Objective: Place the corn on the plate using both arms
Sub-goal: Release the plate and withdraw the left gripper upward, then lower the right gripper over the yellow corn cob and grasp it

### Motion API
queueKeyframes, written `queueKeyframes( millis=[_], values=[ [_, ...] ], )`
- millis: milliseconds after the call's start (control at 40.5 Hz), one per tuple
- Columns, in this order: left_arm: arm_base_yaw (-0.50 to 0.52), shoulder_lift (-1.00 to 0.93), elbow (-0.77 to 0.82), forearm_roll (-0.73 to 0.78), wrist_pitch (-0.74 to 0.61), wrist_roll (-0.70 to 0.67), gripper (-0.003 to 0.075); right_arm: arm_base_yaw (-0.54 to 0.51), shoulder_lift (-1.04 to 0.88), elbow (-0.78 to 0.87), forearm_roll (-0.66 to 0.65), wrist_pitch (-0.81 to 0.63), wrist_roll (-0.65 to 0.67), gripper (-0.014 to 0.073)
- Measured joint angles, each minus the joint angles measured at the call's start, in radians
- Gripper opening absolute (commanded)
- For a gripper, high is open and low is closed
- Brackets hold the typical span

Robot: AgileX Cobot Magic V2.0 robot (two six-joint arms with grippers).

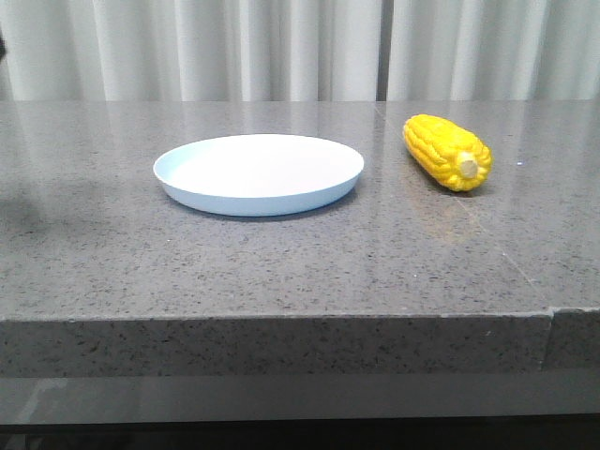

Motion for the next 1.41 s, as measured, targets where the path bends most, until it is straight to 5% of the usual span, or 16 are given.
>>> queueKeyframes(
  millis=[297,717,1087,1408],
  values=[
    [0.000,-0.485,0.379,0.002,-0.273,0.000,-0.0020,0.000,0.000,0.000,0.000,0.000,0.000,0.0590],
    [0.000,-1.040,0.633,0.036,-0.277,0.000,-0.0020,0.000,0.000,0.000,0.000,0.000,0.000,0.0590],
    [0.000,-1.181,0.658,0.038,-0.279,0.000,-0.0020,0.000,0.022,-0.004,0.000,0.009,0.000,0.0590],
    [0.000,-1.181,0.658,0.038,-0.279,0.000,-0.0020,0.000,0.434,-0.185,0.016,0.168,0.000,0.0590]
  ],
)
